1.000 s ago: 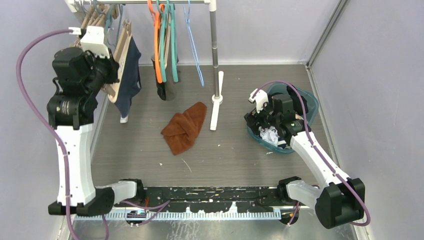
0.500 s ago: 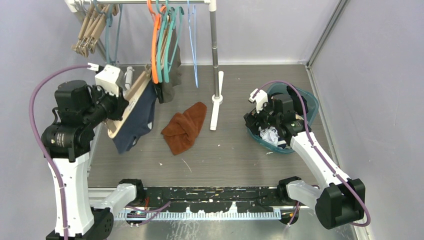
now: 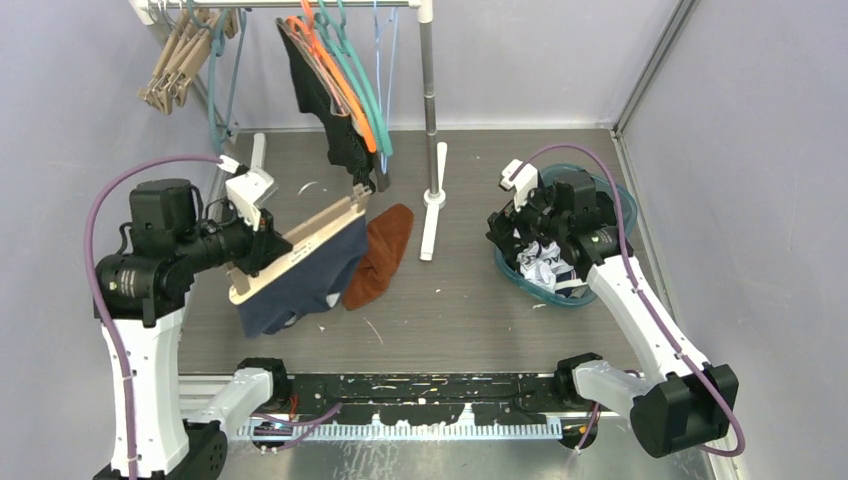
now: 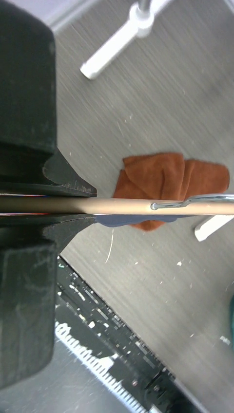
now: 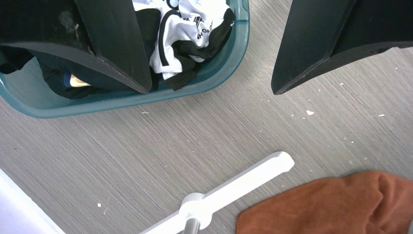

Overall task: Remove the underwear clipped to the hanger
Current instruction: Pick up the hanger from the clothesline, then remove the underwear from the hanger.

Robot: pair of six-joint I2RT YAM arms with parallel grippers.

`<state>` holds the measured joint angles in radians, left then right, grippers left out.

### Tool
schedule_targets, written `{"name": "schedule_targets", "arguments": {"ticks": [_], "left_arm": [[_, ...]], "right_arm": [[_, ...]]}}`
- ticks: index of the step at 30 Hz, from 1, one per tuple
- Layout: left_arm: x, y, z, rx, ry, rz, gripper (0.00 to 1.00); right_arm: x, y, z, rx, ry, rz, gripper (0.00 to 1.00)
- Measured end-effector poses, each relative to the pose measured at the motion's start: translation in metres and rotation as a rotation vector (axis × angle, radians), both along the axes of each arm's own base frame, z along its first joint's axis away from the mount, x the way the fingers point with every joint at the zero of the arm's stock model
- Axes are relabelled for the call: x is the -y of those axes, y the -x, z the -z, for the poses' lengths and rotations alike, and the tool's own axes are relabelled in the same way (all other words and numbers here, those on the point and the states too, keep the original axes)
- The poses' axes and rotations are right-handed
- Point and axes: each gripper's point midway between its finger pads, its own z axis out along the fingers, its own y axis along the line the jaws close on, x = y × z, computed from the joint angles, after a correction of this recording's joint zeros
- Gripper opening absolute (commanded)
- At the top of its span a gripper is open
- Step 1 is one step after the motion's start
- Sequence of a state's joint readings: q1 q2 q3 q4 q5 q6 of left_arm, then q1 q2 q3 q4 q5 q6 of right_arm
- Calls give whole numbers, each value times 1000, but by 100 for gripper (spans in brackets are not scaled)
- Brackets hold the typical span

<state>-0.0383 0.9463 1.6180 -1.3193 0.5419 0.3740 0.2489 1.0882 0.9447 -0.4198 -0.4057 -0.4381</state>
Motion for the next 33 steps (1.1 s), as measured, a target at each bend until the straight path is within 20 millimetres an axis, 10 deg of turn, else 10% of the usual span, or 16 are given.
{"name": "schedule_targets", "arguments": {"ticks": [10,23,33], "left_arm": [[31,5,27,-99,60,261,0],[81,22,28,-86,98,593,0],[118,19,26,-25,129,745,0]], "right_arm": [[-15,27,-3,-77,-39,-114,100],[-62,83,-85,-42,-207,-450,94],[-85,124,-105,-70,-300,-660,85]]}}
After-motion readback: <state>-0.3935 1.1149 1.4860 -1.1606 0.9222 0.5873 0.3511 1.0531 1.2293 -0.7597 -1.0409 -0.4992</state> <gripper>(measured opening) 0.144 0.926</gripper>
